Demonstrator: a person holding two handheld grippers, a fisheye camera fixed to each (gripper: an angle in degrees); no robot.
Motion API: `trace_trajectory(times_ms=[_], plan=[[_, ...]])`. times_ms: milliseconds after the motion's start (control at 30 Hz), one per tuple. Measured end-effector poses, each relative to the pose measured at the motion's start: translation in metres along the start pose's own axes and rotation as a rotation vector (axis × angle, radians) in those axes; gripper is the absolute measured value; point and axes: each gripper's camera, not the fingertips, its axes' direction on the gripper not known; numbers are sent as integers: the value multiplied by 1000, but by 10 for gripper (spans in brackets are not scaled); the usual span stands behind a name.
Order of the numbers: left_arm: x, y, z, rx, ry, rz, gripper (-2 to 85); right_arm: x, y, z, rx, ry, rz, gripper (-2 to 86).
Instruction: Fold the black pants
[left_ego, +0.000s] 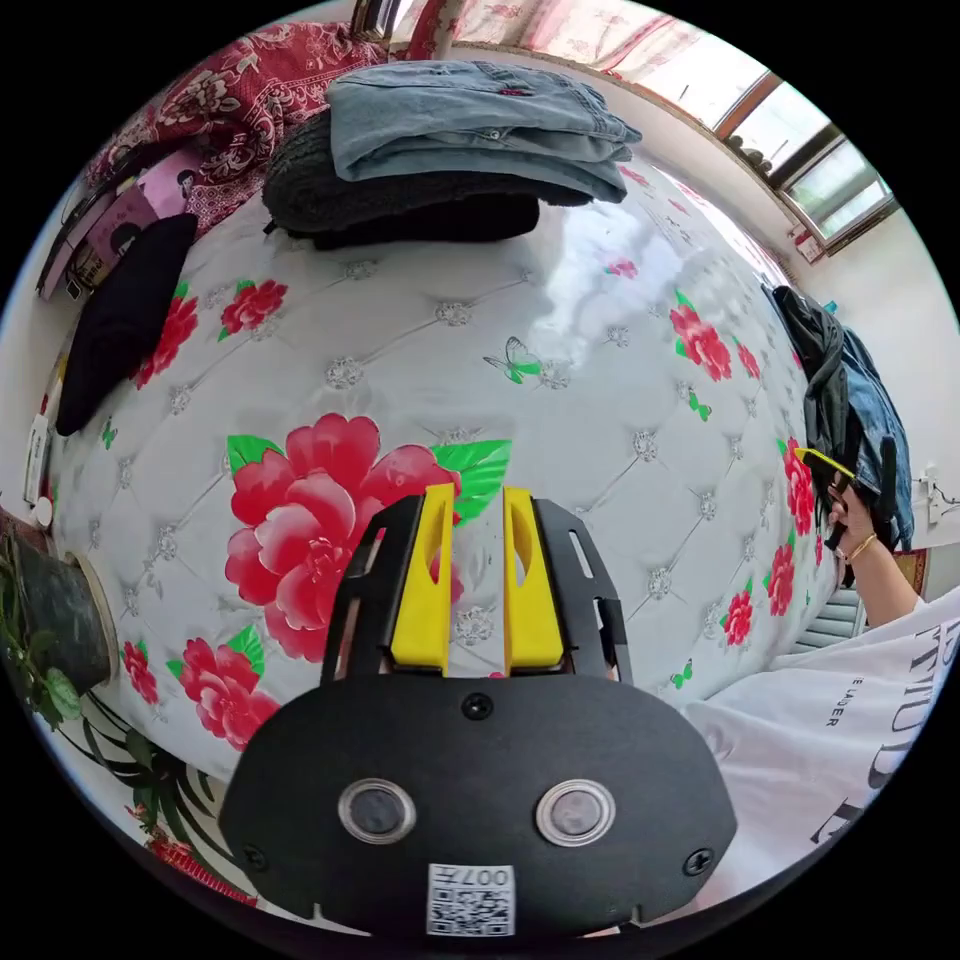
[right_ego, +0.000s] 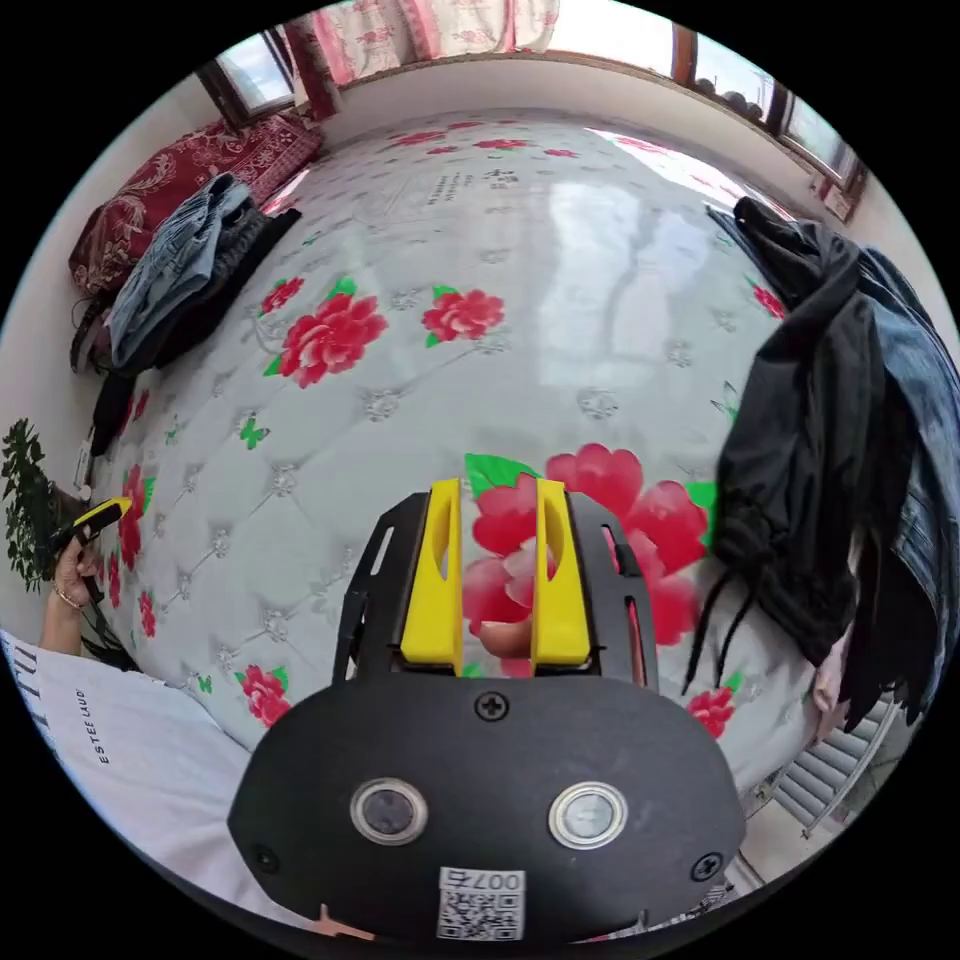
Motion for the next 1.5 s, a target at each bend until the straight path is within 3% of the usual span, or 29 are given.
trace_trajectory(times_ms=[100,200,333,533,633,733,867,967,1033,1100,1233,1367,1433,1500], plan=[[35,3,11,-75,-58,18,84,71,14,-16,41,117,163,115],[73,-6,13,-88,-110,77,81,107,12,-1,-6,107,219,128],[104,-17,34,-157,-47,124,70,119,11,17,-21,45,280,123],[120,-9,31,-85,-135,129,62,100,10,12,-40,-67,187,70],[118,5,13,-8,-173,40,33,53,18,11,-63,-165,8,61],[128,27,-14,113,-69,101,18,-34,42,12,-90,-286,-250,57],[135,59,-40,146,40,176,42,-179,81,24,-190,-672,-458,61],[124,83,-61,167,21,159,51,-272,96,25,-279,-866,-624,68],[116,96,-75,190,-7,141,52,-299,96,15,-337,-890,-744,69],[107,108,-88,215,-18,131,53,-293,93,-13,-208,-807,-830,69],[120,108,-83,194,29,198,64,-239,74,-32,-76,-727,-668,73],[179,86,-40,35,175,404,99,-150,73,-30,-20,-616,-346,75],[203,79,-4,-93,124,459,95,-118,79,-30,-14,-586,-249,74],[212,80,2,-40,-50,561,35,-92,88,-35,-7,-531,-183,74]])
